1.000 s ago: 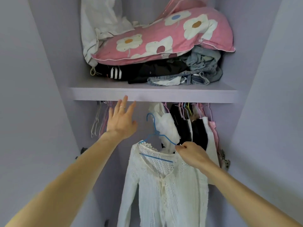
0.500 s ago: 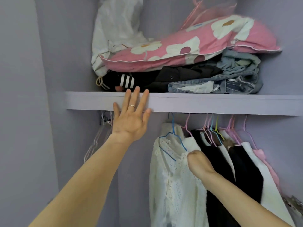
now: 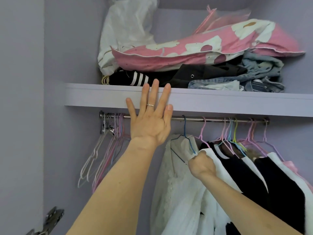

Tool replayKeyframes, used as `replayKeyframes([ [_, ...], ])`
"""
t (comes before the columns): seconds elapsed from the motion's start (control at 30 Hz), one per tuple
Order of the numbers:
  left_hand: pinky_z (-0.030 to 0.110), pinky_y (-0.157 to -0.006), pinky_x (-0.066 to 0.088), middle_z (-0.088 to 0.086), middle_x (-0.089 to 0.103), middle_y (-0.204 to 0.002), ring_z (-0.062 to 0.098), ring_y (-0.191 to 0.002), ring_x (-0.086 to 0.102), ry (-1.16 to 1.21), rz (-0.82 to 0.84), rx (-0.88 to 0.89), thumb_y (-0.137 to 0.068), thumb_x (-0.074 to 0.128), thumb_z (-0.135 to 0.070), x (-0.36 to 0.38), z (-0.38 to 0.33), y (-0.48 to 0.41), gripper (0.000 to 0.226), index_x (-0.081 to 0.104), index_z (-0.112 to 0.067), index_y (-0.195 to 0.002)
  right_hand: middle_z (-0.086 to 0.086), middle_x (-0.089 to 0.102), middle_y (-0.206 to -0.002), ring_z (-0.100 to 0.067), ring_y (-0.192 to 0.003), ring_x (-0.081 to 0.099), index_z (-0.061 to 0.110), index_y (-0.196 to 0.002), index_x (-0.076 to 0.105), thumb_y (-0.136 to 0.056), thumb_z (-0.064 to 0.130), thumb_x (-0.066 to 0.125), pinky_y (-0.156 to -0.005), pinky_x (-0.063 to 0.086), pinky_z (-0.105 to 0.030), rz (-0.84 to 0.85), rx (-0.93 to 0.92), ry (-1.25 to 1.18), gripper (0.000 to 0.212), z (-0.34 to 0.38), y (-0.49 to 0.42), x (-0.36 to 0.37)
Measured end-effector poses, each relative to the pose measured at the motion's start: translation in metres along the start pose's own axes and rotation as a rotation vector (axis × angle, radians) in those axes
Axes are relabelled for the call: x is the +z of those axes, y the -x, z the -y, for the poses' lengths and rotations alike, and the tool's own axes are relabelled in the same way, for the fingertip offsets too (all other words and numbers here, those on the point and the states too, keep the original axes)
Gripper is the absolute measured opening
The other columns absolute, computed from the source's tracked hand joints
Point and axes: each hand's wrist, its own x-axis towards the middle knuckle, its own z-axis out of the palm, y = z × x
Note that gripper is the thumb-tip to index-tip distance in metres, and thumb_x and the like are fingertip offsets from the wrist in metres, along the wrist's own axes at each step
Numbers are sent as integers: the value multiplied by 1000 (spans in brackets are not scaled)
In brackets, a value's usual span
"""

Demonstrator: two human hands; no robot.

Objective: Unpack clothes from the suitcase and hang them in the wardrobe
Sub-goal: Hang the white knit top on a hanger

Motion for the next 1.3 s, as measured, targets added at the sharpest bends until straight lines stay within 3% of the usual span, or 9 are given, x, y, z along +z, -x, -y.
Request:
replayKeyframes([
  [0.13, 59, -114, -21, -15, -31, -159, 11, -145, -33, 17, 1, 1, -105, 7, -46, 3, 0, -2, 53, -23, -47, -149, -21, 23, -138, -31, -73, 46, 3, -132, 37, -94, 15, 51, -64, 38, -33, -151, 72, 153, 42, -24, -5, -11],
  [0.2, 59, -114, -21, -14, -30, -160, 11, -145, -33, 28, 8, 9, -105, 6, -46, 4, -2, -1, 53, -22, -47, -149, -24, 27, -139, -35, -84, 52, 3, -135, 40, -96, 16, 48, -66, 39, -33, -108, 143, 209, 43, -37, -11, -17],
  [0.3, 60, -113, -21, -14, -29, -160, 11, -145, -33, 31, 8, 12, -105, 6, -46, 4, 0, 0, 53, -22, -47, -150, -23, 48, -130, -36, -107, 56, 3, -130, 51, -95, 18, 49, -73, 42, -34, -71, 187, 222, 39, -41, -16, -20],
  [0.47, 62, -115, -18, -13, -28, -161, 12, -146, -32, 32, 16, 13, -105, 6, -45, 3, 0, -2, 53, -21, -45, -151, -22, 39, -138, -34, -110, 56, 2, -130, 53, -95, 15, 53, -84, 47, -37, -140, 297, 219, 37, -24, -15, -36],
  [0.63, 62, -115, -17, -13, -28, -161, 13, -146, -32, 25, 35, 4, -105, 7, -45, 5, -3, 2, 54, -22, -45, -150, -16, 28, -144, -26, -82, 50, 5, -124, 57, -96, 19, 53, -69, 44, -31, -71, 110, 314, 32, -14, 2, -17],
  [0.77, 62, -115, -17, -13, -28, -161, 13, -146, -32, 24, 39, -5, -105, 6, -45, 1, -2, -1, 53, -23, -45, -150, -17, 31, -147, -34, -110, 55, 5, -128, 54, -96, 20, 52, -83, 52, -38, -46, 146, 277, 35, -9, -2, -24],
  [1.0, 62, -116, -13, -12, -27, -162, 13, -147, -29, 16, 74, -22, -106, 8, -44, -2, 2, 8, 54, -21, -44, -152, -17, 48, -133, -33, -114, 56, 7, -129, 48, -96, 33, 46, -79, 46, -33, 124, 81, 211, 42, -9, 15, -38],
  [1.17, 64, -118, -3, -9, -35, -158, 16, -147, -29, -32, 243, -86, -106, 16, -39, -15, -6, 20, 63, -29, -39, -150, -9, 55, -128, -30, -114, 57, 13, -133, 45, -92, 32, 49, -84, 49, -33, 314, 52, 200, 45, -15, 72, -78],
  [1.3, 63, -119, 2, -2, -41, -156, 23, -148, -28, -104, 545, -141, -100, 40, -29, -54, -30, 6, 88, -34, -34, -147, -3, 53, -136, -23, -120, 55, 16, -139, 46, -96, 35, 48, -94, 48, -33, 377, 23, 179, 47, -17, 105, -138],
])
